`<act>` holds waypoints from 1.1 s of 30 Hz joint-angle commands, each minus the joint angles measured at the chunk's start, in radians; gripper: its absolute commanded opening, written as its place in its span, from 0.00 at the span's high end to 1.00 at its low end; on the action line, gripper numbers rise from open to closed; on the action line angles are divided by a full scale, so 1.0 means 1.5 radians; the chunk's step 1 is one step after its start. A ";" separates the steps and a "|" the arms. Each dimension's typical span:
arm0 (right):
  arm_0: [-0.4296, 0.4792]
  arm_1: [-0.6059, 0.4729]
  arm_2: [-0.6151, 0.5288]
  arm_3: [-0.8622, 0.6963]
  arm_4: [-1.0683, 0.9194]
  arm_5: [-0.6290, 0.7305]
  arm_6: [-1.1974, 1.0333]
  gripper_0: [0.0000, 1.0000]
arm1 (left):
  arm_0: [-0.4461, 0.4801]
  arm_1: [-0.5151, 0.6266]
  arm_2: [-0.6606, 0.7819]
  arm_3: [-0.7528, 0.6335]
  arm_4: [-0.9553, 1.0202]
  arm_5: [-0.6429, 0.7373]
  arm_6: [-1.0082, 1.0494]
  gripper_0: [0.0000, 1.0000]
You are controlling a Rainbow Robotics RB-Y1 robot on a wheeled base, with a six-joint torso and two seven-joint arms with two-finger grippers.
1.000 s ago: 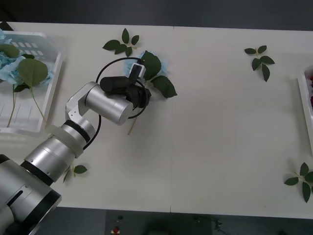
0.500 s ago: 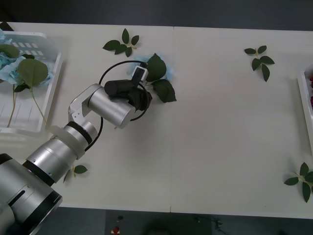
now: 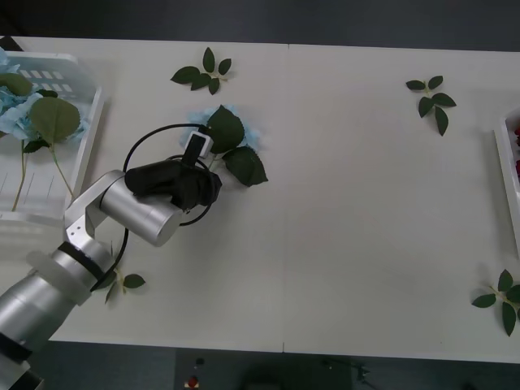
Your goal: Put the red flowers into the right box and the blue flowers into the left box
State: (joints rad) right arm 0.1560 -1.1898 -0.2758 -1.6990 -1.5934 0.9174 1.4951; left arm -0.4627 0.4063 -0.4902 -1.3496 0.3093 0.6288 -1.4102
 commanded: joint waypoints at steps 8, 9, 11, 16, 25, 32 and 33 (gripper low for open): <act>-0.122 0.120 0.019 -0.049 -0.170 0.140 0.275 0.00 | 0.080 0.089 0.018 -0.196 0.065 0.102 -0.022 1.00; -0.135 0.133 0.023 -0.049 -0.176 0.157 0.301 0.00 | 0.080 0.089 0.030 -0.212 0.079 0.117 -0.023 1.00; -0.157 0.160 0.028 -0.049 -0.180 0.187 0.372 0.00 | 0.079 0.089 0.060 -0.250 0.108 0.152 -0.025 1.00; -0.222 0.217 0.070 -0.047 -0.204 0.247 0.568 0.00 | 0.067 0.064 0.170 -0.349 0.213 0.262 -0.032 1.00; -0.247 0.235 0.128 -0.037 -0.276 0.237 0.678 0.00 | 0.024 0.014 0.353 -0.387 0.491 0.312 -0.077 1.00; -0.252 0.235 0.139 -0.020 -0.331 0.236 0.681 0.00 | 0.002 0.023 0.442 -0.336 0.694 0.316 -0.165 1.00; -0.251 0.235 0.140 -0.020 -0.335 0.236 0.681 0.00 | 0.001 0.025 0.448 -0.328 0.703 0.323 -0.175 1.00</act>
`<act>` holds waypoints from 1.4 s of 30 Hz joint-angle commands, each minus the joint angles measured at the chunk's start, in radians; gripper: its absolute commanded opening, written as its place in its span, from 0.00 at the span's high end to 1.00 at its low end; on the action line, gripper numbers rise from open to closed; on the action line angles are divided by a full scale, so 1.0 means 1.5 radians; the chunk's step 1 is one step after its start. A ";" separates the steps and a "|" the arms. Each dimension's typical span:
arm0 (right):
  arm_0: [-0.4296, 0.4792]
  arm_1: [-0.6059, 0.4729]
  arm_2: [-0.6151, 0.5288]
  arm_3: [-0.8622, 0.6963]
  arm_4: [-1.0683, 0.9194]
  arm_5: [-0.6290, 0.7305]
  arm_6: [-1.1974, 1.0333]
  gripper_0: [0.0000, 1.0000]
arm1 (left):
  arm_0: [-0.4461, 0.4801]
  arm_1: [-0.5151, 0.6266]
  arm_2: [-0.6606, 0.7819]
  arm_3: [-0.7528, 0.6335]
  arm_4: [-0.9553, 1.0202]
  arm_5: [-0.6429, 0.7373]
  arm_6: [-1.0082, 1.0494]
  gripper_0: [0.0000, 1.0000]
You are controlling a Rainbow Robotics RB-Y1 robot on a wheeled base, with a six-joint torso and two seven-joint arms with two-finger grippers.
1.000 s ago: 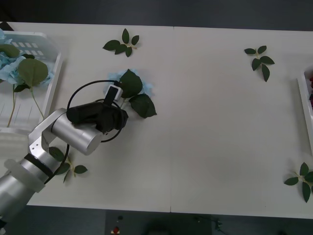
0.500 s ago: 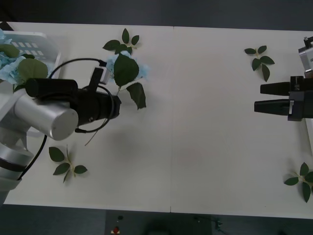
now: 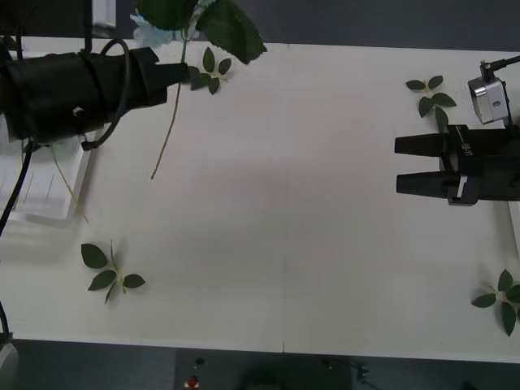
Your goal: Put the red flowers into the right box and the blue flowers into the left box
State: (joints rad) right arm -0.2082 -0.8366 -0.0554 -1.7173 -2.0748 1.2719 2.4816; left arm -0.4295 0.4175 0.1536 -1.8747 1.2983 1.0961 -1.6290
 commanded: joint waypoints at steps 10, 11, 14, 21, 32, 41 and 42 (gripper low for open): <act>-0.020 0.008 0.010 -0.008 -0.039 0.001 0.025 0.00 | -0.026 0.094 0.261 0.095 -0.032 0.219 -0.217 1.00; -0.021 0.008 0.011 -0.008 -0.039 0.003 0.025 0.00 | -0.022 0.109 0.272 0.095 -0.041 0.220 -0.227 1.00; -0.026 0.012 0.014 -0.008 -0.038 0.005 0.025 0.00 | -0.015 0.161 0.294 0.094 -0.070 0.220 -0.250 1.00; -0.028 0.014 0.025 -0.008 -0.038 0.005 0.028 0.00 | 0.013 0.285 0.342 0.094 -0.188 0.219 -0.252 1.00; -0.027 0.018 0.030 -0.008 -0.043 0.004 0.033 0.00 | 0.082 0.314 0.393 0.094 -0.262 0.176 -0.251 0.35; -0.027 0.017 0.030 -0.012 -0.053 0.005 0.031 0.00 | 0.090 0.314 0.359 0.092 -0.208 0.159 -0.250 0.20; -0.028 0.017 0.029 -0.013 -0.053 0.005 0.031 0.00 | 0.094 0.315 0.353 0.091 -0.192 0.151 -0.251 0.19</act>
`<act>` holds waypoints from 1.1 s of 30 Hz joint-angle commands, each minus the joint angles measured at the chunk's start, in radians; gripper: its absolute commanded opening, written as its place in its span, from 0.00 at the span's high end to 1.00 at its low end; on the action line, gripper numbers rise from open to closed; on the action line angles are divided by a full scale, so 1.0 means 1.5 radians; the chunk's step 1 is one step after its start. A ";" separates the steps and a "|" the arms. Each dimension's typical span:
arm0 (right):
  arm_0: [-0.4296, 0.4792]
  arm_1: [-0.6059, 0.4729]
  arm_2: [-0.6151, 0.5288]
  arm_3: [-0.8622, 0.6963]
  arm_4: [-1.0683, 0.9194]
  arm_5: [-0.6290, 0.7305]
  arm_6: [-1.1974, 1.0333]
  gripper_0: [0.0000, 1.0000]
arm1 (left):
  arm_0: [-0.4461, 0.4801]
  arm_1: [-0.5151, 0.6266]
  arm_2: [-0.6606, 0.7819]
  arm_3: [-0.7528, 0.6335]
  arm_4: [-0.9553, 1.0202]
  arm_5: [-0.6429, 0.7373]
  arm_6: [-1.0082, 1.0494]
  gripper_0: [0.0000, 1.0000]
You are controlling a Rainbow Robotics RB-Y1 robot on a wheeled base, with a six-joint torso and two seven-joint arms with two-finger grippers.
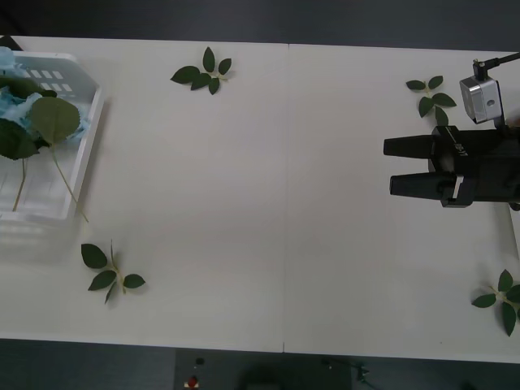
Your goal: Put the red flowers into the right box and the blue flowers into the left box
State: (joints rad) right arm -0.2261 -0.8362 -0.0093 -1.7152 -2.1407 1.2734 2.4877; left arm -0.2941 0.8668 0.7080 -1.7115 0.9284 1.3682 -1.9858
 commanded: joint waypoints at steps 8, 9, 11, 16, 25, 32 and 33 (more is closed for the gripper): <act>-0.016 0.011 -0.001 -0.017 -0.012 0.004 0.024 0.00 | 0.115 0.032 -0.215 -0.111 0.301 -0.273 -0.020 0.20; -0.017 0.011 -0.001 -0.018 -0.013 0.003 0.024 0.00 | 0.124 0.032 -0.250 -0.130 0.315 -0.301 -0.020 0.19; -0.017 0.010 -0.001 -0.017 -0.014 0.004 0.024 0.00 | 0.130 0.032 -0.301 -0.157 0.347 -0.321 -0.020 0.20; -0.016 0.008 -0.001 -0.020 -0.015 0.004 0.024 0.00 | 0.131 0.076 -0.430 -0.191 0.464 -0.348 -0.037 0.20; -0.016 0.008 -0.001 -0.023 -0.015 0.003 0.024 0.00 | 0.095 0.208 -0.667 -0.283 0.610 -0.537 -0.164 0.19; -0.017 0.006 -0.001 -0.023 -0.019 0.003 0.023 0.00 | 0.045 0.243 -0.808 -0.316 0.715 -0.662 -0.249 0.19; -0.017 0.006 -0.001 -0.023 -0.019 0.003 0.023 0.00 | 0.031 0.244 -0.828 -0.317 0.730 -0.678 -0.264 0.20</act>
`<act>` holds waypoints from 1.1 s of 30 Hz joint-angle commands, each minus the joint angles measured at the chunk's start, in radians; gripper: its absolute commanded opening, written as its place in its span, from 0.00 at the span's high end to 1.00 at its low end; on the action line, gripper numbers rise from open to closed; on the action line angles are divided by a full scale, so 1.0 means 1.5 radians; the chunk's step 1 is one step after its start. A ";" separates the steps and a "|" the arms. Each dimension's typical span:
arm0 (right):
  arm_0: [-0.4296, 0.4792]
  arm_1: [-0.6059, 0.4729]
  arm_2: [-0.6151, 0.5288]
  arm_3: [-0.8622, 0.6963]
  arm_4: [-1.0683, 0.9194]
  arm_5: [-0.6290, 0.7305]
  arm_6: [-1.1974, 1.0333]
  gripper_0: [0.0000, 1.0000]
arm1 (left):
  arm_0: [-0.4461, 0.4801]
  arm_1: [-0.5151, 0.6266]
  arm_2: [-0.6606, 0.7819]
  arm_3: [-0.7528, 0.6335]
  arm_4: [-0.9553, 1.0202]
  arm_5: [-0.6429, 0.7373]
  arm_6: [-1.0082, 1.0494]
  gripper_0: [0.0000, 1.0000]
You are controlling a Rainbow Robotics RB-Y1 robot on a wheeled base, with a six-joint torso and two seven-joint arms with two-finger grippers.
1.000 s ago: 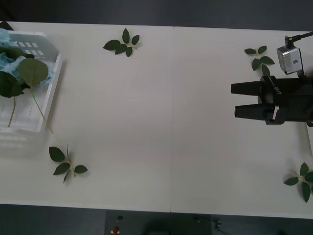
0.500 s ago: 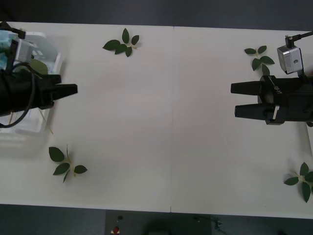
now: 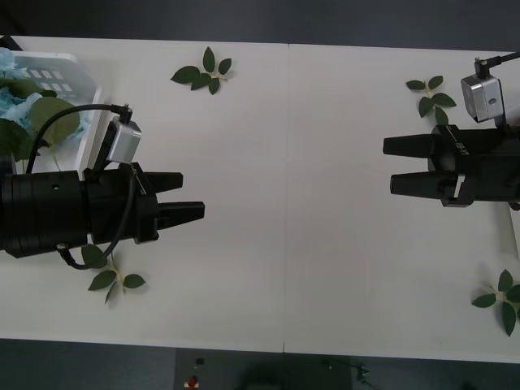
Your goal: Put the red flowers into the right box and the blue flowers into the left box
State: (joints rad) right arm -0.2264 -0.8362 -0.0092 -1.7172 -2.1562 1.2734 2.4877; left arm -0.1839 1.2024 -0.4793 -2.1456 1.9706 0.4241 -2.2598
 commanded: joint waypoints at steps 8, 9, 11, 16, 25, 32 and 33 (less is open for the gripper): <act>-0.017 0.006 -0.001 -0.022 -0.009 0.003 0.023 0.00 | -0.082 0.014 -0.088 -0.028 0.113 -0.093 -0.100 0.19; -0.017 0.006 -0.001 -0.022 -0.009 0.003 0.023 0.00 | -0.083 0.013 -0.088 -0.029 0.115 -0.093 -0.100 0.20; -0.017 0.006 -0.001 -0.022 -0.009 0.003 0.023 0.00 | -0.082 0.012 -0.084 -0.032 0.125 -0.092 -0.100 0.19; -0.017 0.006 -0.001 -0.022 -0.009 0.003 0.023 0.00 | -0.081 0.012 -0.080 -0.035 0.125 -0.092 -0.103 0.19; -0.017 0.006 -0.001 -0.022 -0.009 0.003 0.023 0.00 | -0.081 0.012 -0.080 -0.035 0.125 -0.092 -0.103 0.06; -0.017 0.006 -0.001 -0.022 -0.009 0.003 0.023 0.00 | -0.081 0.012 -0.080 -0.035 0.125 -0.092 -0.103 0.06; -0.017 0.006 -0.001 -0.022 -0.009 0.003 0.023 0.00 | -0.081 0.012 -0.080 -0.035 0.125 -0.092 -0.103 0.06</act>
